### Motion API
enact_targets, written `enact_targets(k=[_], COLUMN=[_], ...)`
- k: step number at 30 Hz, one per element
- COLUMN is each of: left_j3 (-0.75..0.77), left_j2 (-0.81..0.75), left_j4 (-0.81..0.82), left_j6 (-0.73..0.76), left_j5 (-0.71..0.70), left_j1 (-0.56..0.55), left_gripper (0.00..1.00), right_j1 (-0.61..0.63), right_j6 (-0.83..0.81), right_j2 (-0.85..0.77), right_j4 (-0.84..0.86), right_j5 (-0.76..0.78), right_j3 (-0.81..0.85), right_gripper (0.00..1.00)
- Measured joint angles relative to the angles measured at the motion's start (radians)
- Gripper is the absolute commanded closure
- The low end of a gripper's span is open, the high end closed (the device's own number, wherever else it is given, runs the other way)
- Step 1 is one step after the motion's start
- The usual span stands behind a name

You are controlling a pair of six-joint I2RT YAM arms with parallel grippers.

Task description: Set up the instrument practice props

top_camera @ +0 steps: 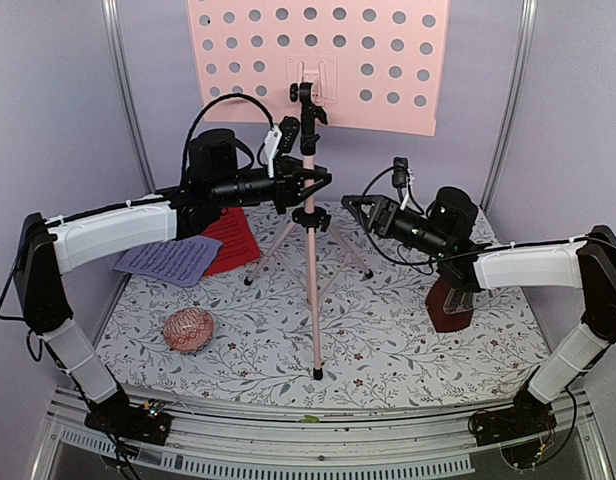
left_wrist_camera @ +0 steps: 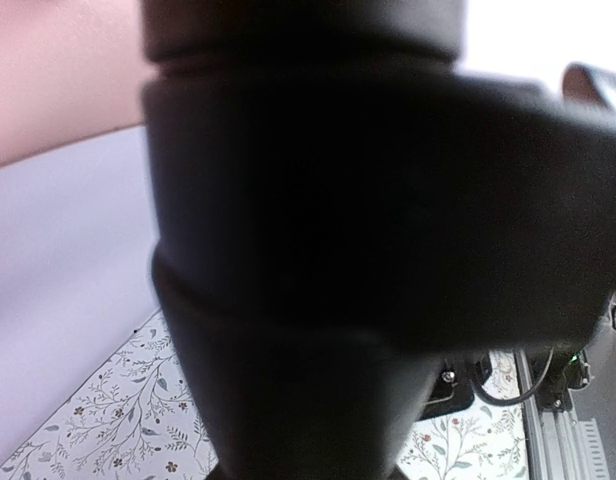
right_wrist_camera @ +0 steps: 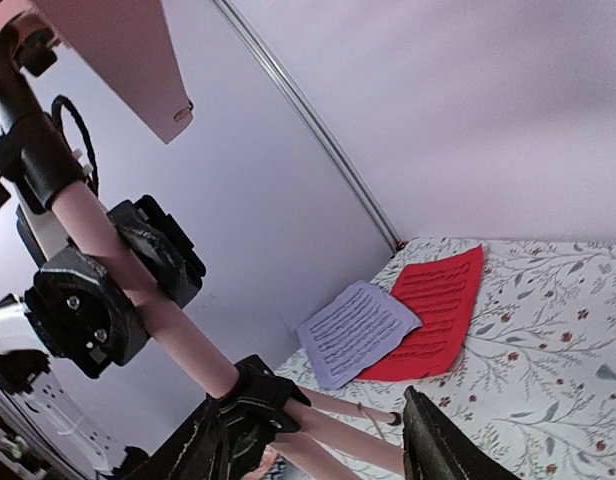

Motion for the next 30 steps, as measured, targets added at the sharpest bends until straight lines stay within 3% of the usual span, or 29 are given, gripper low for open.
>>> enact_targets(k=[10, 20, 26, 30], left_j3=[0.0, 0.0, 0.0, 0.0], left_j2=[0.0, 0.0, 0.0, 0.0], left_j4=[-0.001, -0.001, -0.002, -0.002], left_j6=[0.0, 0.0, 0.0, 0.001], left_j5=[0.0, 0.0, 0.0, 0.001], left_j1=[0.0, 0.0, 0.0, 0.0], left_gripper=[1.0, 1.0, 1.0, 1.0], right_j1=[0.019, 0.113, 0.114, 0.114], right_j6=[-0.722, -1.585, -1.882, -1.988], right_j2=[-0.027, -0.015, 0.019, 0.03], right_j4=[0.186, 0.273, 0.249, 0.23], right_j5=[0.066, 0.082, 0.093, 0.095], right_j3=[-0.13, -0.158, -0.13, -0.101], right_gripper=[0.41, 0.42, 0.42, 0.44])
